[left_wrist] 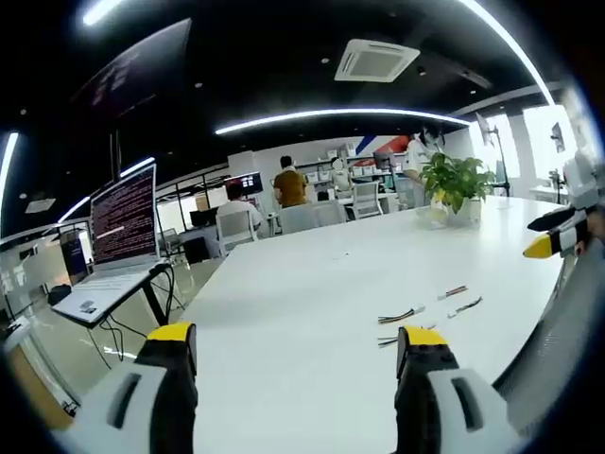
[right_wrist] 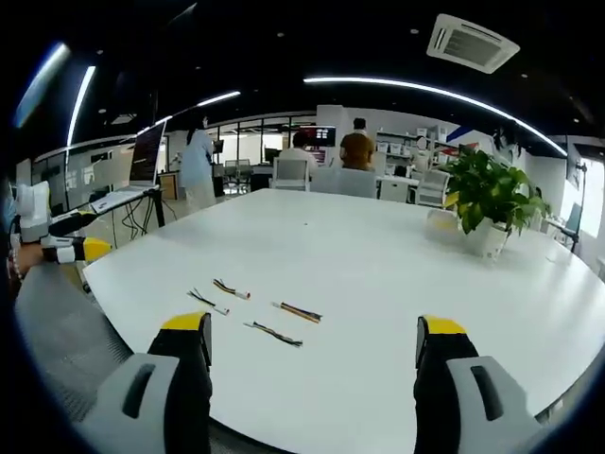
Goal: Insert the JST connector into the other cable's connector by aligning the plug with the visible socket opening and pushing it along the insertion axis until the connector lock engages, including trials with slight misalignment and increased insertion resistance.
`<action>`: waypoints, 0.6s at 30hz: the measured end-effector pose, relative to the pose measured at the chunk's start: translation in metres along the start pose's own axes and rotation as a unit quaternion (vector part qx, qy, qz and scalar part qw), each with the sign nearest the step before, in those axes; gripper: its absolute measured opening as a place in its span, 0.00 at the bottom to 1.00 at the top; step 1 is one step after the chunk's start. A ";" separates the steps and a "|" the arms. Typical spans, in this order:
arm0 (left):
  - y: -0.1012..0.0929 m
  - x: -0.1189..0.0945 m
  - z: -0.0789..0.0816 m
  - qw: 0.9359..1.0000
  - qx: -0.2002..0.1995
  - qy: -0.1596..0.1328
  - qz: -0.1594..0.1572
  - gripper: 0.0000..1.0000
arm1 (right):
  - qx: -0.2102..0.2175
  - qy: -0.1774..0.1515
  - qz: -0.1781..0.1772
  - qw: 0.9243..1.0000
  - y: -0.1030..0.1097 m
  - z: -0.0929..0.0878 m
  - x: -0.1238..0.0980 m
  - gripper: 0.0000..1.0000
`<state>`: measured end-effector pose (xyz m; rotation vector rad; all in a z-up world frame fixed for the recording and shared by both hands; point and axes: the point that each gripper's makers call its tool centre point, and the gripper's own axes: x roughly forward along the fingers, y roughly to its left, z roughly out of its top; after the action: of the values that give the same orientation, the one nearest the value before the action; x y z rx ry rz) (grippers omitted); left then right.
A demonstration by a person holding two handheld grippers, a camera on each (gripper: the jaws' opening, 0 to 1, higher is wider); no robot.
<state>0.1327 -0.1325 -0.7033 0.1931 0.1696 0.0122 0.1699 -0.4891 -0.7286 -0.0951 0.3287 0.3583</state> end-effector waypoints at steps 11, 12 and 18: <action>0.001 0.000 -0.001 1.000 -0.002 -0.002 0.000 0.86 | 0.002 -0.003 -0.001 1.000 -0.001 0.000 -0.001 0.88; 0.001 0.000 -0.001 1.000 -0.002 -0.002 0.000 0.86 | 0.002 -0.002 -0.002 1.000 -0.001 0.000 -0.001 0.88; 0.002 0.002 -0.005 1.000 0.002 0.005 -0.002 0.86 | 0.006 -0.005 -0.005 1.000 -0.002 0.000 -0.002 0.88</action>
<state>0.1335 -0.1291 -0.7083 0.1962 0.1796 0.0080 0.1695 -0.4919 -0.7275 -0.0839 0.3206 0.3472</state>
